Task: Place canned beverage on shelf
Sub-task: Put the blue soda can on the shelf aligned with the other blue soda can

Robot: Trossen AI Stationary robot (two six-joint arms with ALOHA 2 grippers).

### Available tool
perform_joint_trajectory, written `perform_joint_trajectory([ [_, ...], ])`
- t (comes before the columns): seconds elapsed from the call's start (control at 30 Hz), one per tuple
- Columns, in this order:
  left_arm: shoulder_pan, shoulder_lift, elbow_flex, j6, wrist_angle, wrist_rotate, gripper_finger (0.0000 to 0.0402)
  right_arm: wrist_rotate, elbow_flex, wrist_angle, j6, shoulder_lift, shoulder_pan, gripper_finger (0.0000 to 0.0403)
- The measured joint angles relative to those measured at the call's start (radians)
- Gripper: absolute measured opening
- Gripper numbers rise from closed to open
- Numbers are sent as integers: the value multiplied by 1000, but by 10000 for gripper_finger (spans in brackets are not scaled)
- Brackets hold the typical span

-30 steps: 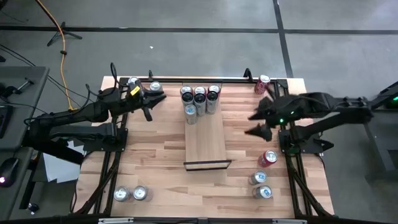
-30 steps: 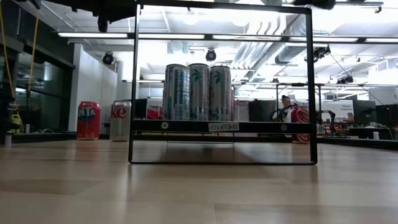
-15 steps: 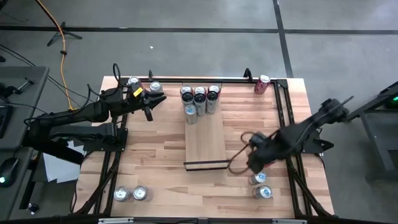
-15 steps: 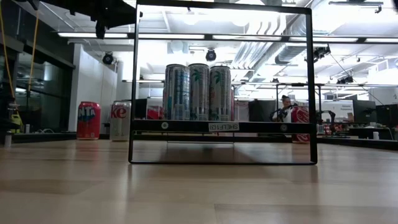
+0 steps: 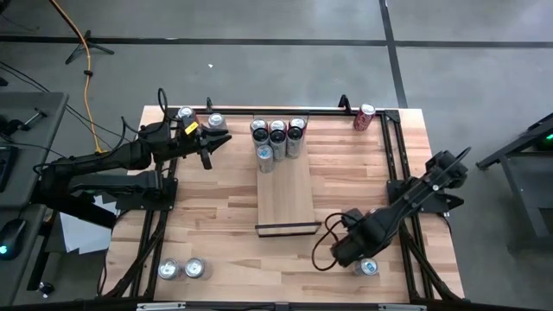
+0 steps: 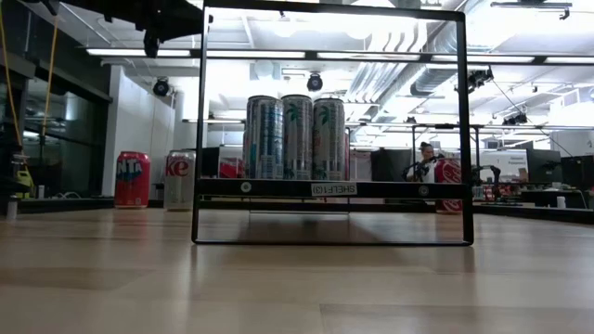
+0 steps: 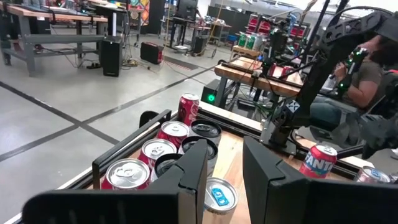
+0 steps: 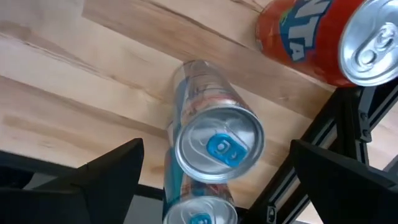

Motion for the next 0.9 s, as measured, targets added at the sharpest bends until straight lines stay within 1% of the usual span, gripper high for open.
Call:
perform_joint_trajectory([
  [0.17, 0, 0, 0, 0, 4, 1, 56, -38, -8, 7, 0, 31, -2, 389],
  [0.3, 0, 0, 0, 0, 5, 3, 56, -63, -80, 84, 25, 36, -2, 389],
  [0.4, 0, 0, 0, 1, 5, 4, 56, -66, -124, 153, 48, 36, -6, 388],
  [0.5, 0, 0, 0, 1, 11, 4, 56, -52, -137, 167, 69, 36, -6, 379],
  [0.6, 0, 0, 0, 1, 14, 4, 56, -36, -137, 167, 84, 36, -8, 357],
  [0.7, 0, 0, 0, 1, 15, 4, 56, -38, -137, 159, 84, 36, -8, 326],
  [0.8, 0, 0, 0, 1, 15, 4, 56, -56, -135, 147, 60, 36, -8, 286],
  [0.9, 0, 0, 0, 1, 14, 4, 56, -54, -99, 101, 25, 36, -8, 239],
])
